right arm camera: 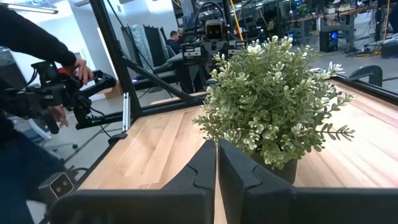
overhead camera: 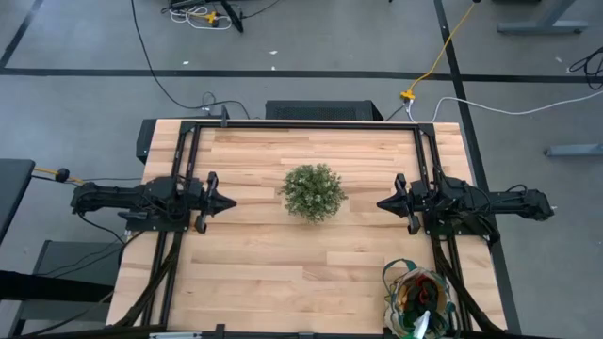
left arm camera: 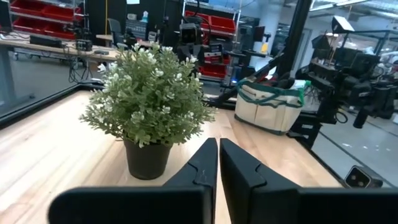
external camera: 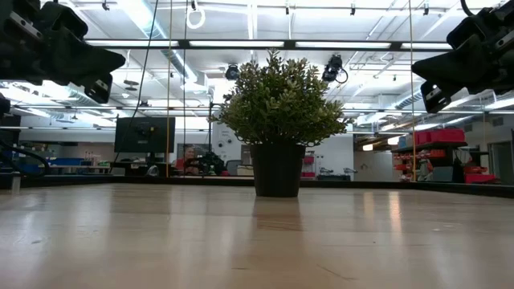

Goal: Pick & Place Garden tools in Gardening bag
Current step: Return to Home Position

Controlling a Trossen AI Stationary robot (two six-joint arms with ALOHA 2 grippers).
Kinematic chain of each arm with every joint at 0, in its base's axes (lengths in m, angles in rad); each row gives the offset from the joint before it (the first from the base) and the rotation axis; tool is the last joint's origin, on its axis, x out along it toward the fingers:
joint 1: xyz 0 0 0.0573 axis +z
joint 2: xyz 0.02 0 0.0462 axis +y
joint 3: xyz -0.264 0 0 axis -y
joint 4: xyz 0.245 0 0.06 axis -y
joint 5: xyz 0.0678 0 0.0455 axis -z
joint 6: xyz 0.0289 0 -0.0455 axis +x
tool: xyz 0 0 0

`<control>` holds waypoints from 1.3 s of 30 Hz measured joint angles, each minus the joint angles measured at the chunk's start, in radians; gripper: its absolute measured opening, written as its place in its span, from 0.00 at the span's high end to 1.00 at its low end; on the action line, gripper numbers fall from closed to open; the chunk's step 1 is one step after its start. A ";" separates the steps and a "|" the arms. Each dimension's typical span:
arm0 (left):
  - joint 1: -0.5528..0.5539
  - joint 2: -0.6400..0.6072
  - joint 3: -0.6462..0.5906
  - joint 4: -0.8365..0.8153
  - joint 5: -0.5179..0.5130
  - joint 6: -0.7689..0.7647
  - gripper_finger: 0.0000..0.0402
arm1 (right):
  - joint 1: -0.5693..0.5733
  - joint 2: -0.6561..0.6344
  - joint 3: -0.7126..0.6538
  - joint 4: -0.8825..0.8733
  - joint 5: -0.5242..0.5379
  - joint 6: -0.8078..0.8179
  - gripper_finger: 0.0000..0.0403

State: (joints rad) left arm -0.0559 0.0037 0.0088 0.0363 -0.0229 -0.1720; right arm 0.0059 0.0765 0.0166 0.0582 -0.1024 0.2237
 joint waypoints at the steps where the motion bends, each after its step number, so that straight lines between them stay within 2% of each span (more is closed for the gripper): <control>1: 0.000 0.003 0.000 0.002 0.000 0.000 0.93 | 0.000 0.000 0.000 0.000 0.000 0.000 0.96; 39: 0.000 0.003 -0.002 0.012 0.002 0.001 0.92 | 0.000 0.000 0.000 0.000 0.000 0.000 0.96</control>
State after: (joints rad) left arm -0.0555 0.0063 0.0071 0.0486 -0.0212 -0.1713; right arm 0.0059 0.0765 0.0166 0.0582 -0.1024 0.2237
